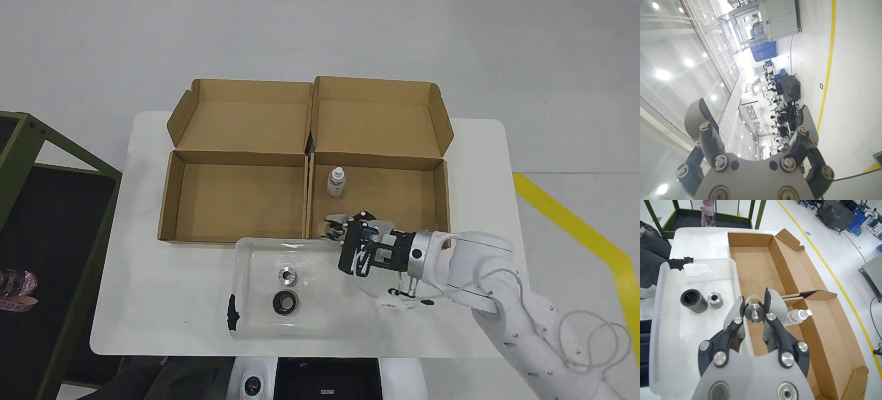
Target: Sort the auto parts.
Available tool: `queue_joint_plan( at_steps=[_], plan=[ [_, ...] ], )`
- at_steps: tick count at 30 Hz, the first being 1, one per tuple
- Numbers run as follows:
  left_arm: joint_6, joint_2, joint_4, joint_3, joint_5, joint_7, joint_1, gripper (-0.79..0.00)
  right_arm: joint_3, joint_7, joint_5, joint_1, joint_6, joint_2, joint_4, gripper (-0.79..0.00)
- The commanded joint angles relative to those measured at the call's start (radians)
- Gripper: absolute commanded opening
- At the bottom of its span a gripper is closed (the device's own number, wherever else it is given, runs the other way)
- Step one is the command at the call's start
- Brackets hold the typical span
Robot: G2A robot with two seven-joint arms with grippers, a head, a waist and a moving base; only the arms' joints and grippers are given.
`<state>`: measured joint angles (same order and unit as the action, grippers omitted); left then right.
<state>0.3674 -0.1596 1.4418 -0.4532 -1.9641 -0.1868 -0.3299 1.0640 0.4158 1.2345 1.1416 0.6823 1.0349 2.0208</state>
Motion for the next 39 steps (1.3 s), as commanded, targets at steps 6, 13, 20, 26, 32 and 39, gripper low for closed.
queue_joint_plan(
  at_steps=[6, 13, 20, 26, 32, 39],
  plan=[
    [0.000, 0.000, 0.000, 0.000, 0.000, 0.000, 0.000, 0.000, 0.013, 0.034, -0.049, -0.045, 0.005, 0.003, -0.042, -0.785],
    [0.000, 0.000, 0.000, 0.000, 0.000, 0.000, 0.000, 0.000, -0.002, 0.075, -0.092, -0.087, -0.004, 0.010, -0.115, -0.785],
    [0.000, 0.000, 0.000, 0.000, 0.000, 0.000, 0.000, 0.000, -0.018, 0.138, -0.126, -0.148, -0.003, 0.017, -0.195, -0.785],
    [0.000, 0.000, 0.000, 0.000, 0.000, 0.000, 0.000, 0.000, -0.034, 0.193, -0.133, -0.198, 0.011, 0.022, -0.250, -0.785],
    [0.000, 0.000, 0.000, 0.000, 0.000, 0.000, 0.000, 0.000, -0.054, 0.236, -0.105, -0.226, -0.002, 0.027, -0.290, -0.785],
    [0.000, 0.000, 0.000, 0.000, 0.000, 0.000, 0.000, 0.000, -0.088, 0.264, -0.100, -0.273, -0.012, 0.038, -0.360, -0.785]
  ],
)
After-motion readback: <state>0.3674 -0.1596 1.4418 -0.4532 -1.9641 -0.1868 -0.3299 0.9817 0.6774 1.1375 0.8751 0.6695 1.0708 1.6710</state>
